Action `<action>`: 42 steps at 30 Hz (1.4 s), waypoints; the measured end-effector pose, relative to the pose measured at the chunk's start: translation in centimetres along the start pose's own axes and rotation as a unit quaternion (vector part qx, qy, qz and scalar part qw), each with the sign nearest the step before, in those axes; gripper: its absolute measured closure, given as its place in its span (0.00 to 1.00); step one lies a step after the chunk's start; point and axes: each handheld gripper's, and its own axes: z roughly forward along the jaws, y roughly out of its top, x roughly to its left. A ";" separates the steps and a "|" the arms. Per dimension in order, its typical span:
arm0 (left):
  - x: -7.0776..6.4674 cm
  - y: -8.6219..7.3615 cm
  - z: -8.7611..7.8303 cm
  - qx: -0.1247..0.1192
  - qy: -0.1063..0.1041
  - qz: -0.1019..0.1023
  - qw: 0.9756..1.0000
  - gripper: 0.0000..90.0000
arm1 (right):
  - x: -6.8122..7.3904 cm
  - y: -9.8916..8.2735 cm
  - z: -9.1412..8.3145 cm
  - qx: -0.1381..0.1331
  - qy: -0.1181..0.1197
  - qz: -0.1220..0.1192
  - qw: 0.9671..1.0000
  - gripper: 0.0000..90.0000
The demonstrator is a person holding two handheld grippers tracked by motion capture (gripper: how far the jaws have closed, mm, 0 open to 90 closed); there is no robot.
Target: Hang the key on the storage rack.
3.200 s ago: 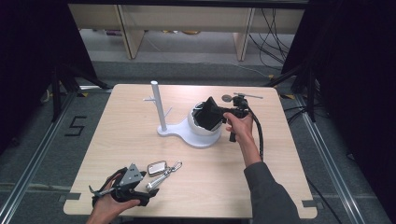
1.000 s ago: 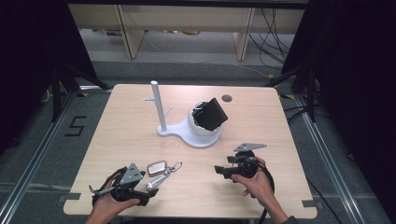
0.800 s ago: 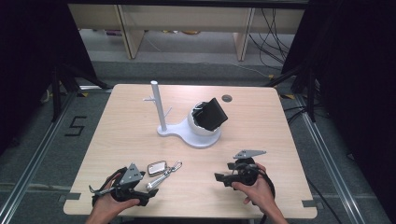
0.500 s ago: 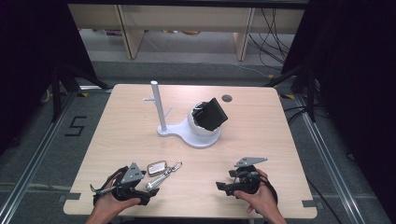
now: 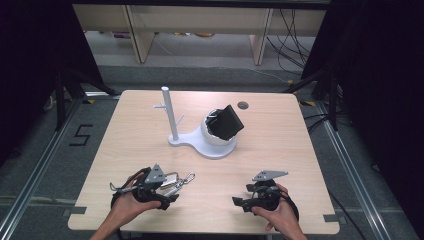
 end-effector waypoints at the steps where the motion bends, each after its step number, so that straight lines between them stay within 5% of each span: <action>1: 0.1 0.4 0.3 0.009 -0.004 0.010 1.000 0.27 | 0.0 0.0 0.0 0.002 0.002 0.010 1.000 0.27; 11: 0.9 4.6 3.2 0.089 -0.020 0.058 0.994 0.41 | -0.3 0.0 0.0 -0.001 0.006 0.005 1.000 0.27; 15: 0.7 5.6 4.2 0.121 -0.025 0.080 0.989 0.48 | -0.3 0.0 0.1 -0.002 0.012 0.009 1.000 0.27; 18: 0.4 6.2 5.3 0.163 -0.034 0.091 0.982 0.53 | -0.3 0.0 0.2 -0.006 0.011 0.006 1.000 0.27; 20: 0.2 6.3 5.7 0.182 -0.033 0.077 0.980 0.55 | -0.2 0.0 0.2 -0.005 0.011 0.010 1.000 0.27; 22: 0.4 6.7 6.1 0.200 -0.034 0.090 0.975 0.57 | -0.2 0.0 0.2 -0.006 0.014 0.006 1.000 0.27; 23: 0.3 6.7 6.3 0.196 -0.030 0.083 0.977 0.58 | -0.2 0.0 0.2 -0.005 0.013 0.007 1.000 0.27; 25: 0.4 6.9 6.5 0.203 -0.031 0.086 0.975 0.59 | -0.2 0.1 0.1 -0.002 0.016 0.011 1.000 0.27; 26: 0.5 7.0 6.5 0.216 -0.032 0.087 0.972 0.59 | -0.3 0.1 0.1 -0.003 0.017 0.007 1.000 0.27; 31: 0.9 7.2 6.9 0.225 -0.031 0.076 0.971 0.63 | -0.3 0.1 0.1 -0.005 0.021 0.003 1.000 0.28; 42: 1.6 8.3 7.5 0.288 -0.048 0.051 0.955 0.76 | -0.1 0.1 0.3 -0.003 0.026 0.001 1.000 0.28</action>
